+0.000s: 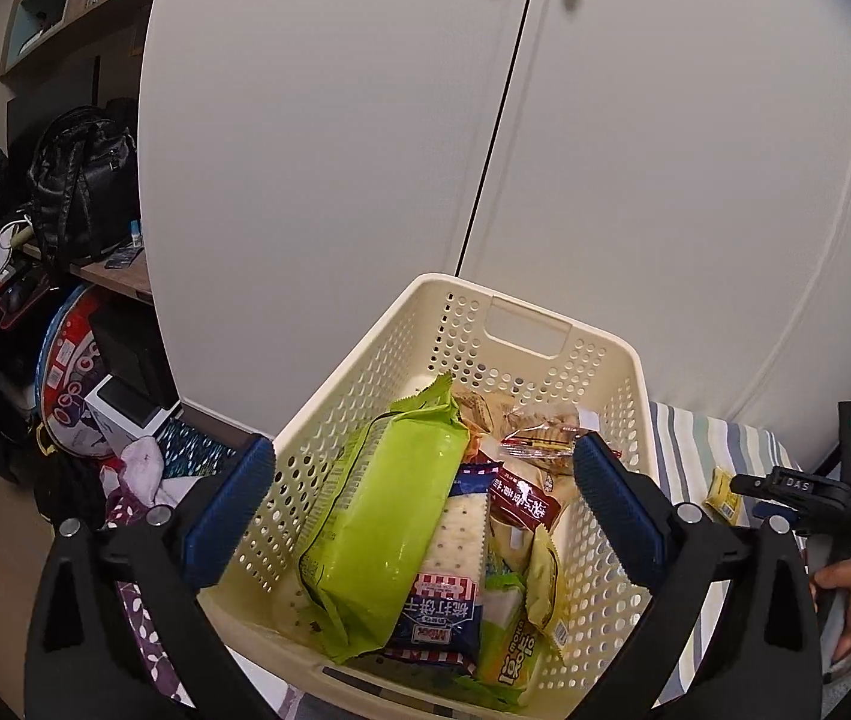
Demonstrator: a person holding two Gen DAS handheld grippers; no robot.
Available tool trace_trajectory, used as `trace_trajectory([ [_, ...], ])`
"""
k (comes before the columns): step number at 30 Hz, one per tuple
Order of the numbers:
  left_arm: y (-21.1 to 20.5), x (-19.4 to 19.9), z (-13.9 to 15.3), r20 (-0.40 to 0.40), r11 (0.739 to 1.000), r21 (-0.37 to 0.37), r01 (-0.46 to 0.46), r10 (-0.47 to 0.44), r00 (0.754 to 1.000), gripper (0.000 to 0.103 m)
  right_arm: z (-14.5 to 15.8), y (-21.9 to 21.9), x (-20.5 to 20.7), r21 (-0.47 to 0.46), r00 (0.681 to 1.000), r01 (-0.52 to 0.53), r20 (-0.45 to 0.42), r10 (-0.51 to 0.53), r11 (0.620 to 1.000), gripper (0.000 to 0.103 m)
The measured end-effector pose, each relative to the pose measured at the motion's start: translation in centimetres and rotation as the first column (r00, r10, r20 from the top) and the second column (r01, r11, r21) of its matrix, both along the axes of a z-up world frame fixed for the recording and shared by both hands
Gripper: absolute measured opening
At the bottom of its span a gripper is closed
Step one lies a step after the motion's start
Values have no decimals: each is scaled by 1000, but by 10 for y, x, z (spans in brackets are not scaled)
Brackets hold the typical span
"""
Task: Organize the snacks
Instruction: 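Grasp the last yellow packet with the right gripper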
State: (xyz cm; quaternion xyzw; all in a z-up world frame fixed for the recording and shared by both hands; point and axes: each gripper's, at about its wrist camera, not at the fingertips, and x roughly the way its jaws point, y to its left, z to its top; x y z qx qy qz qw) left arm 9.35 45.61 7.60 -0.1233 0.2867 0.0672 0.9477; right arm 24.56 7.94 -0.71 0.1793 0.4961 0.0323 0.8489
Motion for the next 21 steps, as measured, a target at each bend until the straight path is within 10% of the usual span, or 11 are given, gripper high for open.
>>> trace_trajectory([
  [21, 11, -7, 4, 28, 999, -39, -21, 22, 999, 101, -15, 17, 19, -247, 1000, -5, -14, 1, 969, 46],
])
